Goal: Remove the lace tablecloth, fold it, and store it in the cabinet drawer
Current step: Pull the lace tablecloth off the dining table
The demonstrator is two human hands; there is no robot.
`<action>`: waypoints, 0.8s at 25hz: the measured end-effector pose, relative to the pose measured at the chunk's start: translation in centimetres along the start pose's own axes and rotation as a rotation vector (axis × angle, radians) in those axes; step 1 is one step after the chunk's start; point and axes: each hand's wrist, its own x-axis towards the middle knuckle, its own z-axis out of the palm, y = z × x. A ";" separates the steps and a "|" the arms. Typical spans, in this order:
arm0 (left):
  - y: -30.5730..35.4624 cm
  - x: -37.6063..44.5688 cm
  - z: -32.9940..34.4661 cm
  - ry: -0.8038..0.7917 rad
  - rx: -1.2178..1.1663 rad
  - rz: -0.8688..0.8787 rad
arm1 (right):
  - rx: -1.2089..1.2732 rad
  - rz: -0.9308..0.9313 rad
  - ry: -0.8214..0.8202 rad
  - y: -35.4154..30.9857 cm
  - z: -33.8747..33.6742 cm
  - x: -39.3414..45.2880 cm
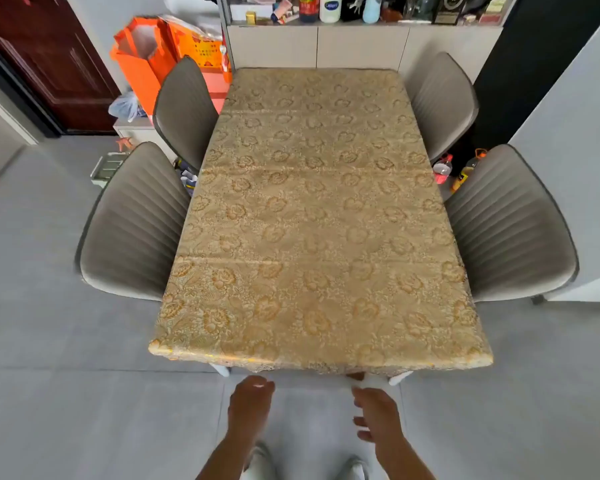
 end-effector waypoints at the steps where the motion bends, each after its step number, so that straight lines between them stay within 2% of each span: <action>1: 0.9 2.1 1.3 0.016 -0.136 -0.016 | 0.111 0.047 0.021 -0.8 0.6 2.4; 4: 2.8 5.9 2.9 -0.013 -0.535 -0.235 | 0.323 0.105 0.008 -2.6 1.0 6.6; 6: 1.9 7.7 2.9 0.034 -0.578 -0.228 | 0.312 0.017 0.091 -2.2 0.8 8.4; 8: 1.0 8.3 2.1 0.052 -0.505 -0.182 | 0.228 -0.055 0.121 -1.7 0.5 9.1; 10: 0.3 7.5 1.2 0.074 -0.369 -0.158 | 0.042 -0.097 0.159 -1.3 -0.1 8.6; 14: -2.4 1.0 -1.9 0.040 0.079 -0.064 | -0.663 -0.108 0.018 1.1 -4.1 3.0; 15: -1.6 0.0 -2.7 0.083 0.165 -0.019 | -0.719 -0.169 0.026 0.3 -4.8 1.8; 16: 0.6 -0.2 -3.6 0.182 0.256 0.117 | -0.733 -0.239 0.083 -2.0 -5.0 0.8; 18: 8.7 -0.3 -5.4 0.370 0.250 0.524 | -0.547 -0.517 0.246 -10.2 -4.5 -0.4; 19: 13.3 -0.2 -6.1 0.375 0.108 0.661 | -0.395 -0.682 0.249 -15.1 -4.3 -0.9; 20: 17.6 -0.4 -6.6 0.321 -0.058 0.725 | -0.273 -0.823 0.175 -19.8 -4.3 -1.7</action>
